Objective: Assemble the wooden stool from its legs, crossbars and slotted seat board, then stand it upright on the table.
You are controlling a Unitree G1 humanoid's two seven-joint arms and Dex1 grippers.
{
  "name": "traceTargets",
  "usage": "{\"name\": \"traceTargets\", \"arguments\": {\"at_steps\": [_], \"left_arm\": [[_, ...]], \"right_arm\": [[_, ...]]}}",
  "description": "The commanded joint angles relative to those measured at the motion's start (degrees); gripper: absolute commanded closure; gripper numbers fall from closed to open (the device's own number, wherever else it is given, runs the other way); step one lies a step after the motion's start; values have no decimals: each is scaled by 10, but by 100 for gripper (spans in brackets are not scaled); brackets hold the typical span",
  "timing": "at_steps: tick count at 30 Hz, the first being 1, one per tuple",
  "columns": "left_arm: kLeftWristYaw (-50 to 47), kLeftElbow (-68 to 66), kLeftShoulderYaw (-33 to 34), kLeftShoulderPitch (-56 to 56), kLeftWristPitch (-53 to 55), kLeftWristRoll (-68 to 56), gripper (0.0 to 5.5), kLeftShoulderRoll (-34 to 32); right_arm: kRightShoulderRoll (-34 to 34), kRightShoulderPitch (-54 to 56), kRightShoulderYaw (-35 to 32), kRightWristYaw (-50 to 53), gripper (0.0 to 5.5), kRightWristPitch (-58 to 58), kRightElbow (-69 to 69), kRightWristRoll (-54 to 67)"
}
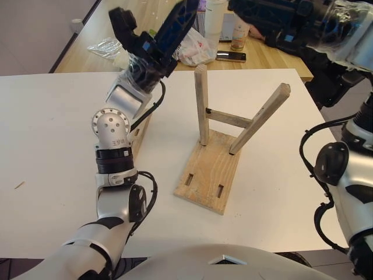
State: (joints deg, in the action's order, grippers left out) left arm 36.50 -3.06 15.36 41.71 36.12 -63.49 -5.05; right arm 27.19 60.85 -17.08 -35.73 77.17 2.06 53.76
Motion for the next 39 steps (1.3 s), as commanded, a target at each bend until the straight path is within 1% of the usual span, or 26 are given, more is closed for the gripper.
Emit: {"name": "traceTargets", "arguments": {"at_steps": [1, 4, 7, 13, 18, 20, 27, 28, 29, 30, 34, 35, 37, 39], "left_arm": [[-5, -18, 23, 26, 10, -44, 93, 16], [-8, -23, 34, 35, 11, -69, 93, 20], [-8, -24, 40, 37, 14, -86, 135, 21], [-12, -21, 34, 45, 11, -82, 244, 20], [-13, -22, 32, 44, 12, -82, 315, 20], [-15, -21, 34, 44, 12, -85, 334, 21], [-16, -14, 36, 40, 11, -95, 337, 20], [-13, -9, 35, 35, 8, -91, 337, 18], [-10, -5, 36, 28, 5, -87, 337, 15], [-6, -1, 40, 21, 1, -85, 346, 10], [24, 7, 57, -16, 6, -71, 347, -38], [36, 9, 57, -27, 12, -67, 347, -52], [68, 12, 50, -51, 23, -55, 347, -81], [118, 15, 28, -83, 24, -24, 347, -111]], "right_arm": [[-30, -18, -24, 34, 349, 37, 26, 44], [-53, -34, -36, 67, 349, 52, 35, 64], [-70, -47, -45, 98, 349, 60, 41, 81], [-79, -59, -47, 135, 349, 59, 47, 110], [-74, -64, -43, 149, 349, 53, 47, 130], [-72, -65, -41, 154, 349, 51, 48, 137], [-67, -72, -34, 170, 349, 42, 48, 159], [-64, -76, -29, 170, 312, 38, 52, 158], [-61, -81, -27, 168, 305, 36, 55, 159], [-58, -87, -26, 167, 275, 35, 58, 162], [-27, -135, -36, 138, 224, 23, 71, 166], [-14, -151, -40, 119, 214, 13, 74, 162], [12, -180, -48, 79, 214, -14, 69, 150], [34, -201, -48, 53, 214, -45, 50, 128]]}}
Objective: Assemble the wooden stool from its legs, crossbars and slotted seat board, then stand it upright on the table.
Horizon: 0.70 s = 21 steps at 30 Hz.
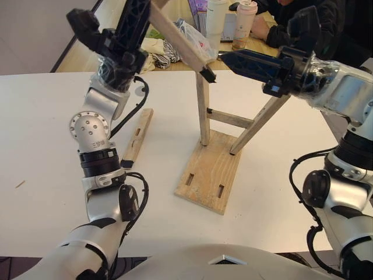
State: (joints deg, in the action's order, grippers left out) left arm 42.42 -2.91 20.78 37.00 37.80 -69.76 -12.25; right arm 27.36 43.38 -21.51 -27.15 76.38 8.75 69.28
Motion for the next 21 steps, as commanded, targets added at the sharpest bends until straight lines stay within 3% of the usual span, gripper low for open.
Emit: {"name": "traceTargets", "arguments": {"at_steps": [1, 9, 21], "left_arm": [[88, 16, -42, -56, 2, 60, 347, -52], [250, 22, -156, -208, -64, 199, 347, -86], [320, -25, -214, -249, -186, 315, 347, -83]], "right_arm": [[40, -33, 0, -40, 214, -55, -28, -46], [63, -25, -1, -70, 214, -112, -71, -84], [74, 10, 3, -82, 214, -124, -106, -98]]}}
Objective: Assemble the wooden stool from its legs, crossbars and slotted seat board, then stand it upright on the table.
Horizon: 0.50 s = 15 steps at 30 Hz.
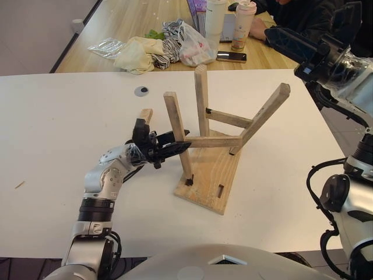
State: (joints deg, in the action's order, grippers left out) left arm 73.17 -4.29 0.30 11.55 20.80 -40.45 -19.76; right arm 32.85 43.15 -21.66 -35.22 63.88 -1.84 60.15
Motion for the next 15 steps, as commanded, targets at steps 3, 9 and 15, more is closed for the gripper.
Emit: {"name": "traceTargets", "arguments": {"at_steps": [3, 9, 15], "left_arm": [[36, -30, -31, 4, -33, 50, 347, -20], [100, -60, -102, 4, -89, 136, 347, -98], [126, -48, -128, 32, -107, 144, 347, -149]], "right_arm": [[16, 9, 3, 2, 214, -1, 2, -7], [11, 3, -1, 11, 214, -6, 5, -8], [4, -12, -9, 21, 214, -11, 16, -6]]}}
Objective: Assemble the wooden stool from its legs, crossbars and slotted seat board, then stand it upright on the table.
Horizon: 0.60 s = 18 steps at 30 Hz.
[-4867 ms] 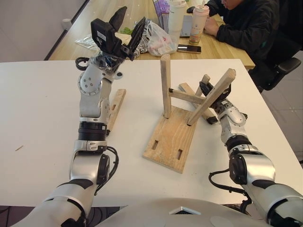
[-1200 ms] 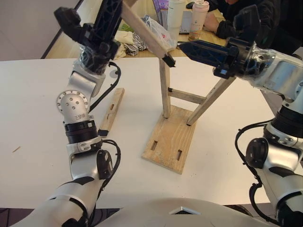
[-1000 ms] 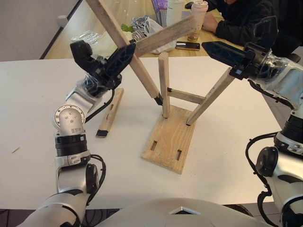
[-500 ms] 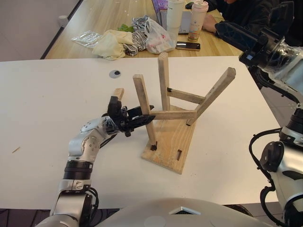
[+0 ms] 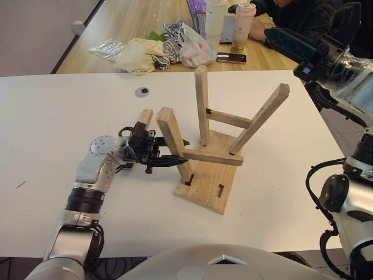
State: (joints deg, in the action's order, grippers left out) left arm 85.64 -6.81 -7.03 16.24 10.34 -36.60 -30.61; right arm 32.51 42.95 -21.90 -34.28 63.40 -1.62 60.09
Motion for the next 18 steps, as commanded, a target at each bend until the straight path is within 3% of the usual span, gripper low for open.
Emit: {"name": "traceTargets", "arguments": {"at_steps": [1, 11, 18], "left_arm": [[2, -23, -60, -11, -12, 110, 347, -44], [10, -35, -130, 38, -87, 188, 347, -73], [-33, -176, -171, 21, -145, 231, 347, -40]], "right_arm": [[6, -12, -7, 13, 214, -8, 15, -4], [-8, -23, -4, 28, 214, -19, 18, -6], [-18, -34, -6, 39, 214, -27, 24, -4]]}}
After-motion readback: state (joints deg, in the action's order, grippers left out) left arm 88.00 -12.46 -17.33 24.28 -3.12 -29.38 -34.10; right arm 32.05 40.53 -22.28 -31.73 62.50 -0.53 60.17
